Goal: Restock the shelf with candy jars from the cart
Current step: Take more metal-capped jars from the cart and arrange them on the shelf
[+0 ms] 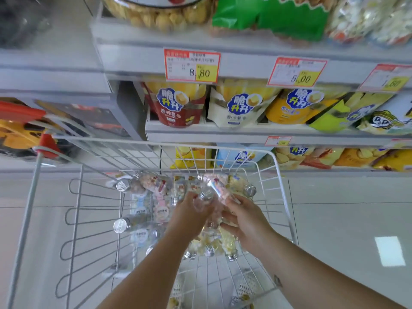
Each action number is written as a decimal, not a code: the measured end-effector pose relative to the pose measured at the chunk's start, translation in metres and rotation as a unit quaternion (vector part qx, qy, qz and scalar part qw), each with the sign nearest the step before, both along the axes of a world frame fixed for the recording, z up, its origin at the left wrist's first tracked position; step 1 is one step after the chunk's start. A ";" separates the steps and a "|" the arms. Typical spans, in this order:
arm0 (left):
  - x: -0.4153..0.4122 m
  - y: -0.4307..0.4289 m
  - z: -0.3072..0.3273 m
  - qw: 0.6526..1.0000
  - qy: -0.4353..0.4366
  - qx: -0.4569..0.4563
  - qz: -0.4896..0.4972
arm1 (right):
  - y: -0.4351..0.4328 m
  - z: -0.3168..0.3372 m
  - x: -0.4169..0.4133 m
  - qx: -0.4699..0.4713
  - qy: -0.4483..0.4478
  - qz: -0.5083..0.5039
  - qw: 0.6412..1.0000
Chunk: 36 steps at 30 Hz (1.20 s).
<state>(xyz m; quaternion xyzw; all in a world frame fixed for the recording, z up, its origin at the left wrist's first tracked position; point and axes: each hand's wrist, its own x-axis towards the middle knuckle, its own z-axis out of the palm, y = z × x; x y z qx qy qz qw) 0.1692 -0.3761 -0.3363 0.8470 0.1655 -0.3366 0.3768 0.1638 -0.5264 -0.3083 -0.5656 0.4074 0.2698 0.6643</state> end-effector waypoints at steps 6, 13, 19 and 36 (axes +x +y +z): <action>-0.001 0.009 0.045 0.998 -0.047 -0.039 0.014 | -0.009 0.025 -0.004 -0.052 -0.063 0.028 0.996; -0.004 0.005 0.207 0.987 -0.116 -0.099 0.044 | -0.039 0.187 0.020 -0.153 -0.217 0.145 0.953; 0.026 -0.013 0.349 0.966 -0.223 -0.116 0.059 | -0.066 0.348 0.045 -0.202 -0.380 0.193 0.882; 0.116 -0.039 0.560 0.883 -0.448 -0.138 0.008 | -0.088 0.581 0.177 -0.526 -0.543 0.260 0.601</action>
